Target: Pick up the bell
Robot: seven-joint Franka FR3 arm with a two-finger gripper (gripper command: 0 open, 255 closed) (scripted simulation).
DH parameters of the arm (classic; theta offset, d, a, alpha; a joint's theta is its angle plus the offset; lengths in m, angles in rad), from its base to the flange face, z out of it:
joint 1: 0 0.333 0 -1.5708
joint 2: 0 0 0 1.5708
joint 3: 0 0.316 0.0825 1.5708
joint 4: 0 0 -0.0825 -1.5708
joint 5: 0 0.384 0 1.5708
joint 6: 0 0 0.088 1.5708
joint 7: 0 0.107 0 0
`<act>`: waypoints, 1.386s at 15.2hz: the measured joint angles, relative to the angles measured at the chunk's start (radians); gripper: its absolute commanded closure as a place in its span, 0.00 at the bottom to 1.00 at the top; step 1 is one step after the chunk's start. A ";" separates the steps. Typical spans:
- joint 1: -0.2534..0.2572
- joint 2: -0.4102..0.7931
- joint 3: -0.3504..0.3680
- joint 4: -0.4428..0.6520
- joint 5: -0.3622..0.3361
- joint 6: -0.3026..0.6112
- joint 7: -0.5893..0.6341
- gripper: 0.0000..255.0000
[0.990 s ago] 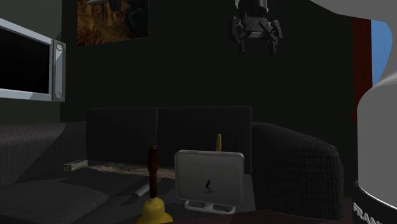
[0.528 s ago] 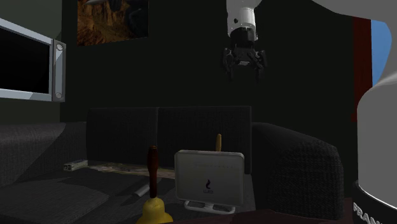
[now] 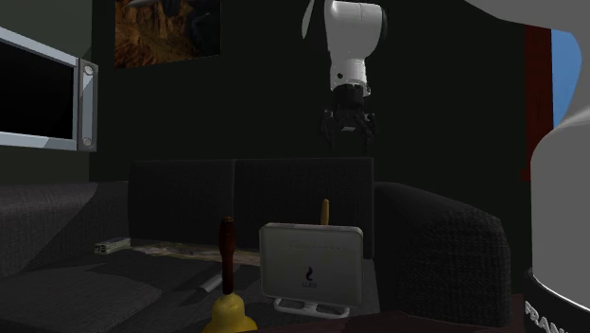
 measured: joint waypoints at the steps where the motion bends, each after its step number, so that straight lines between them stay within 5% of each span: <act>1: 0.002 0.034 0.000 0.021 0.010 0.016 -0.002 0.00; 17: -0.042 0.643 0.023 0.570 0.162 0.119 -0.077 0.00; 21: -0.045 0.687 0.028 0.587 0.170 0.147 -0.081 0.00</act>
